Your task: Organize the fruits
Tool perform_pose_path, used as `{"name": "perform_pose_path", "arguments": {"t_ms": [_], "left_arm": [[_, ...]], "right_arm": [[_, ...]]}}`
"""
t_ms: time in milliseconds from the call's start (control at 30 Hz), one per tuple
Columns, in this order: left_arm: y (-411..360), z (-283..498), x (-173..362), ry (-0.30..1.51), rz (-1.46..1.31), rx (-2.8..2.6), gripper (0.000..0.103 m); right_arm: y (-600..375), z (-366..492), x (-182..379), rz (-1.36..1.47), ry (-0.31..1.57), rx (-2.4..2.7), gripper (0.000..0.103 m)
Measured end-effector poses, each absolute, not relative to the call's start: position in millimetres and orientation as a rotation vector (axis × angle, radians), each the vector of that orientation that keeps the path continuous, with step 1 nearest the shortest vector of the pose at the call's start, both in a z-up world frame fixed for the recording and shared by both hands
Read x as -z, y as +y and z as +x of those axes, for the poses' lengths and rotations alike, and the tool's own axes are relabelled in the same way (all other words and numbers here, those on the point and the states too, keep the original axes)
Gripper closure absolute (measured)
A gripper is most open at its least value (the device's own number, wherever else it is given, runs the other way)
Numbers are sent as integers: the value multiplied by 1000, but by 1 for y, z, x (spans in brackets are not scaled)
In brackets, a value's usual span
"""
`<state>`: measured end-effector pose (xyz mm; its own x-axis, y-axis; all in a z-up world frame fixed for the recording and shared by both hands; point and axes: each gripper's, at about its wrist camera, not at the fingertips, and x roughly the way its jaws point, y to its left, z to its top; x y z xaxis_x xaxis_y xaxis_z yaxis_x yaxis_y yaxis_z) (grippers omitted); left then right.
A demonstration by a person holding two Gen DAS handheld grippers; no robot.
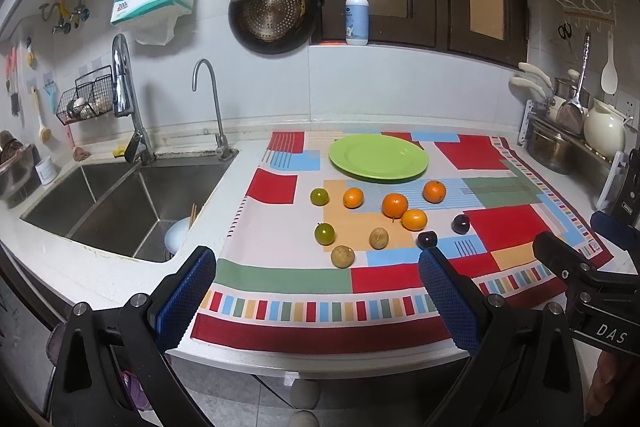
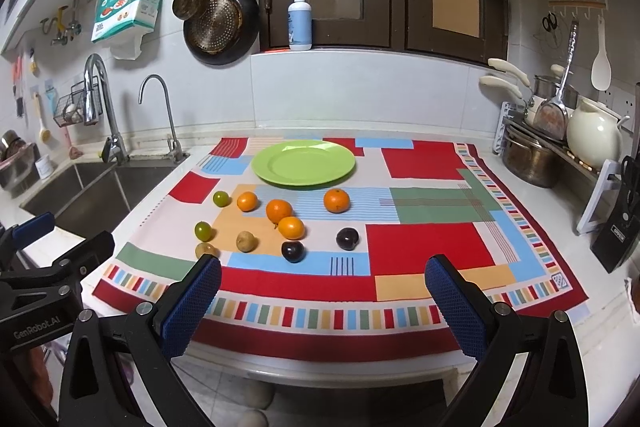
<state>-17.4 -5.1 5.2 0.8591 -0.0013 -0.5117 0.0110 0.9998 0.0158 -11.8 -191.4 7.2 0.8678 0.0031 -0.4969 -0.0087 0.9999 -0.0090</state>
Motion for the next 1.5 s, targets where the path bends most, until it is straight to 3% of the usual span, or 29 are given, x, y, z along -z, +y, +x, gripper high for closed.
{"name": "perform_pose_path", "arguments": {"t_ms": [1333,1500], "left_arm": [[-11,21,13,598,35,4,0],[-12,37,23,622,40,10,5]], "right_arm": [[-189,28,8,-22,589,-37,1],[-186,47,19,-33,630,-57,1]]}}
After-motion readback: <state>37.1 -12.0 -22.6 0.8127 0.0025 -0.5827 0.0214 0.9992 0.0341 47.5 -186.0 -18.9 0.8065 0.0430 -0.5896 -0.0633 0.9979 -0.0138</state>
